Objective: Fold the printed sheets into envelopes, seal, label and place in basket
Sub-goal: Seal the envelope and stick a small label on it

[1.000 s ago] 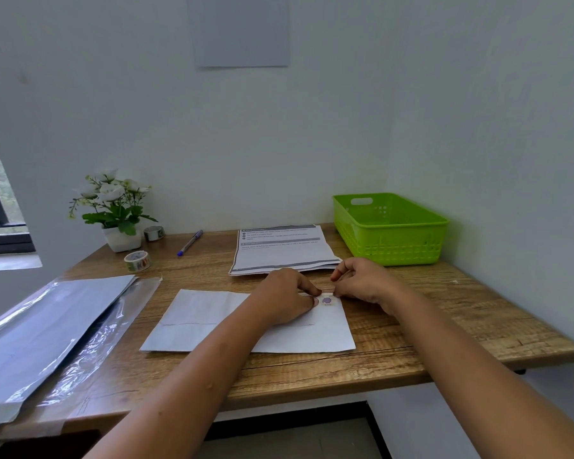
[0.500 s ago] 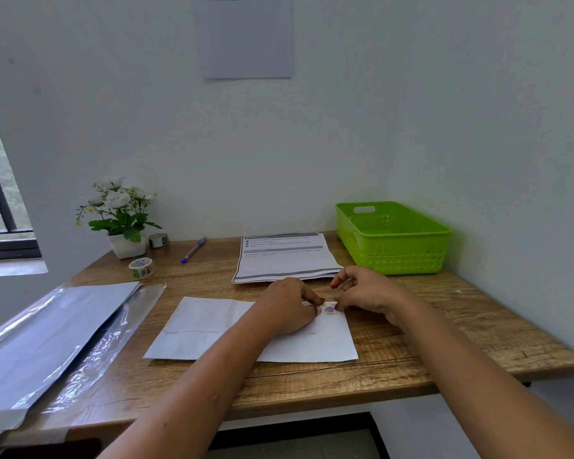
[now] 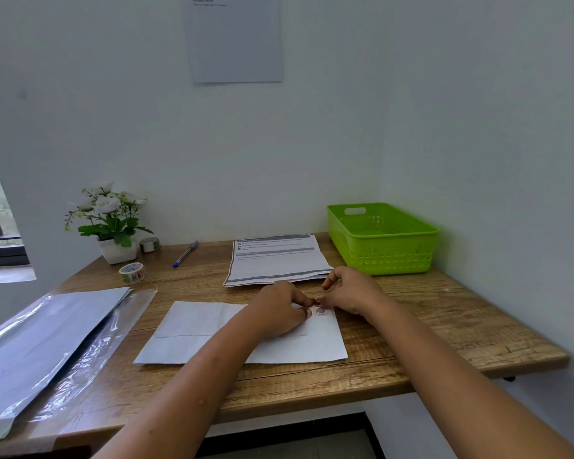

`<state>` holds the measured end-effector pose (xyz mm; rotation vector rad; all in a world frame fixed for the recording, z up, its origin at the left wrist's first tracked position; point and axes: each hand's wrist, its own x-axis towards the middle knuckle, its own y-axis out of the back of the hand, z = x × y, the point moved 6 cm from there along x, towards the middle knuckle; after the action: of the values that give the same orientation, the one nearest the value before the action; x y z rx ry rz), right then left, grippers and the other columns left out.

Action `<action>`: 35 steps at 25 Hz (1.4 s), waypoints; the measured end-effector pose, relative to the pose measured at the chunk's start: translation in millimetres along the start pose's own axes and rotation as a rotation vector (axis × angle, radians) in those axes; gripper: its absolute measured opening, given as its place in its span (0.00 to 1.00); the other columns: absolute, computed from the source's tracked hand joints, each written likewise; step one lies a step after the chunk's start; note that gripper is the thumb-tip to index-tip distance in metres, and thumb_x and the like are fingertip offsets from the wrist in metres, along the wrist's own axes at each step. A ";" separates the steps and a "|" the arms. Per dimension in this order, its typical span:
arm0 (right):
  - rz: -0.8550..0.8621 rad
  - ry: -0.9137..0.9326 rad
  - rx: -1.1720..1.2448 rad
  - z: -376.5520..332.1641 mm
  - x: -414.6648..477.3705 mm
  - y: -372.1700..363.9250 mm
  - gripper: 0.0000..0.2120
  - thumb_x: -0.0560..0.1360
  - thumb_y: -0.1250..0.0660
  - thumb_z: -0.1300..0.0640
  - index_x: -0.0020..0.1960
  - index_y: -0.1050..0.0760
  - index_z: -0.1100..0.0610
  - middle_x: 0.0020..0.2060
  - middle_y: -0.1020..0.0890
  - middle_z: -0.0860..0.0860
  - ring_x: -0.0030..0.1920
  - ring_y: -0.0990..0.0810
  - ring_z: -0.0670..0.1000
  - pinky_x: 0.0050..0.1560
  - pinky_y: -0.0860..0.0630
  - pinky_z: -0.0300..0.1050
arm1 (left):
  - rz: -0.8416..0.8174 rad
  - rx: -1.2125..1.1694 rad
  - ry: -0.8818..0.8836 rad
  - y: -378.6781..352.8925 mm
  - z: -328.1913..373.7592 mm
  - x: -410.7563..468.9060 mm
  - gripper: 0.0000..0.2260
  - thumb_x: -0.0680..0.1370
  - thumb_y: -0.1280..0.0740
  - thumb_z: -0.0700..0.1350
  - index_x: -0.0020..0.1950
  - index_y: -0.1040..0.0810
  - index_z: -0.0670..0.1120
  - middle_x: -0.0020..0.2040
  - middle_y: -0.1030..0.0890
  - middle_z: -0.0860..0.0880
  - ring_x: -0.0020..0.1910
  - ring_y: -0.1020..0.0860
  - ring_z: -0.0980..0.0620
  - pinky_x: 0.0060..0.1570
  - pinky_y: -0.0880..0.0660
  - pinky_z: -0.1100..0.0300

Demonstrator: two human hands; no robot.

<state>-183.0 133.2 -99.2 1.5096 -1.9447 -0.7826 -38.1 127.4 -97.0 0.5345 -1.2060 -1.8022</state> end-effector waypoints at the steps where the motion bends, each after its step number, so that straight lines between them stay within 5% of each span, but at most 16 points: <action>1: -0.003 -0.001 -0.004 -0.2 0.4 0.3 0.14 0.63 0.23 0.53 0.42 0.27 0.47 0.43 0.20 0.49 0.44 0.22 0.50 0.37 0.30 0.43 | -0.004 0.033 -0.007 -0.5 1.4 -1.1 0.14 0.78 0.36 0.48 0.62 0.22 0.50 0.62 0.24 0.52 0.62 0.28 0.51 0.62 0.33 0.60; 9: -0.064 -0.024 0.045 -4.1 -3.4 2.6 0.15 0.67 0.24 0.59 0.49 0.26 0.51 0.46 0.24 0.51 0.46 0.24 0.51 0.42 0.28 0.43 | 0.073 0.439 -0.108 -6.3 25.5 -13.9 0.17 0.82 0.47 0.46 0.69 0.29 0.48 0.66 0.26 0.48 0.66 0.32 0.50 0.64 0.40 0.57; 12: -0.111 -0.016 0.073 -3.8 -8.7 1.5 0.23 0.64 0.22 0.56 0.56 0.27 0.53 0.50 0.22 0.53 0.49 0.24 0.52 0.39 0.30 0.42 | 0.102 0.456 -0.075 -6.6 26.2 -16.1 0.17 0.82 0.49 0.45 0.68 0.28 0.47 0.65 0.25 0.47 0.64 0.31 0.49 0.64 0.38 0.55; 21: -0.236 -0.059 -0.019 -9.0 -16.3 7.8 0.31 0.64 0.21 0.56 0.63 0.31 0.53 0.62 0.25 0.57 0.62 0.26 0.56 0.58 0.29 0.48 | 0.056 0.440 0.010 -9.5 15.6 -19.0 0.18 0.82 0.48 0.49 0.71 0.32 0.52 0.69 0.30 0.49 0.65 0.35 0.46 0.65 0.35 0.52; 26: -0.191 -0.059 0.113 -4.8 -25.4 12.0 0.25 0.68 0.28 0.69 0.62 0.29 0.57 0.49 0.20 0.54 0.52 0.22 0.52 0.55 0.25 0.46 | 0.091 0.302 -0.025 6.9 10.9 -30.2 0.18 0.81 0.43 0.44 0.71 0.32 0.52 0.71 0.32 0.48 0.69 0.36 0.49 0.67 0.41 0.57; 29: -0.022 -0.077 0.357 6.4 -31.8 11.9 0.16 0.73 0.36 0.70 0.58 0.27 0.58 0.40 0.20 0.52 0.42 0.22 0.49 0.41 0.25 0.41 | 0.322 0.051 0.268 46.6 -49.7 -63.9 0.23 0.77 0.38 0.38 0.70 0.34 0.53 0.71 0.33 0.49 0.70 0.35 0.49 0.68 0.38 0.56; 32: 0.142 -0.047 0.151 4.8 -41.1 10.0 0.10 0.74 0.38 0.65 0.51 0.26 0.52 0.46 0.20 0.54 0.46 0.21 0.54 0.37 0.28 0.42 | 0.377 0.164 0.639 70.9 -102.1 -109.4 0.25 0.75 0.33 0.51 0.71 0.36 0.52 0.70 0.32 0.46 0.69 0.34 0.45 0.65 0.34 0.49; 35: 0.143 0.001 0.069 -4.1 -43.9 1.2 0.14 0.75 0.39 0.67 0.53 0.27 0.51 0.51 0.20 0.55 0.48 0.22 0.54 0.35 0.32 0.41 | 0.390 0.062 0.686 76.7 -108.2 -119.7 0.28 0.74 0.31 0.50 0.71 0.36 0.49 0.69 0.30 0.45 0.67 0.31 0.45 0.62 0.32 0.51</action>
<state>-171.3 175.7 -98.7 1.3911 -2.0719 -0.6588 137.1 161.8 -89.4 0.8072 -0.8112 -1.1128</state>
